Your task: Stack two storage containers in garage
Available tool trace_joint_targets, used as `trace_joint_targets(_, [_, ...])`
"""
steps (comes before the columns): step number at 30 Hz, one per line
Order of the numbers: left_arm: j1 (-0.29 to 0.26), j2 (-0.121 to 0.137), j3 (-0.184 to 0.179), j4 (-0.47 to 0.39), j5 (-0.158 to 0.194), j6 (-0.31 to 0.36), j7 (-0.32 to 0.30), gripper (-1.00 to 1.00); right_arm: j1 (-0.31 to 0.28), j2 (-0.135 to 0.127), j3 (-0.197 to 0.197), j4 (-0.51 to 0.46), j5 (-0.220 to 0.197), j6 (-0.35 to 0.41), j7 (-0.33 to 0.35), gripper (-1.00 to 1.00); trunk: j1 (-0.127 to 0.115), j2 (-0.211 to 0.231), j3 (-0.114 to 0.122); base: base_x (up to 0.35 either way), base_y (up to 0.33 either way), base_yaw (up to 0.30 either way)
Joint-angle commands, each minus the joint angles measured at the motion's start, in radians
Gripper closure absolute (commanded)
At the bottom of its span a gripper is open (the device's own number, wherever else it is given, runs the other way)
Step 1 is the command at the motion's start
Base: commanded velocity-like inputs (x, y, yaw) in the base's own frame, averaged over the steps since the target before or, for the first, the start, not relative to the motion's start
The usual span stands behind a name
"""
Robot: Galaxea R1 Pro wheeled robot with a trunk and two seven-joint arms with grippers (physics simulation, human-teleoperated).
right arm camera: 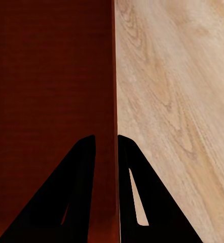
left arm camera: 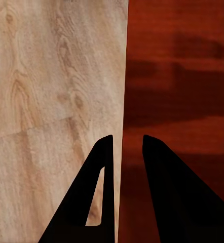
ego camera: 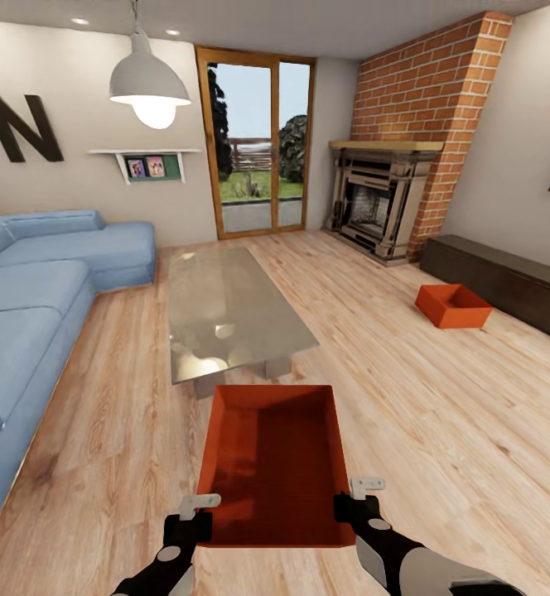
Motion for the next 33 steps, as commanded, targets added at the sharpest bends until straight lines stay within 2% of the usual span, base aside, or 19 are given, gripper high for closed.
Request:
trace_joint_targets(1, [-0.001, -0.001, 0.018, -0.004, -0.003, -0.036, 0.019, 1.00, 0.000, 0.000, -0.027, 0.005, -0.024, -0.006, -0.005, 1.00, 0.000, 0.000, 0.001, 0.000, 0.000, 0.000])
trace_joint_targets(33, [-0.001, -0.001, 0.017, -0.004, -0.004, -0.036, 0.021, 1.00, 0.000, 0.000, -0.027, 0.005, -0.024, -0.006, -0.005, 1.00, 0.000, 0.000, 0.050, 0.000, 0.000, 0.000])
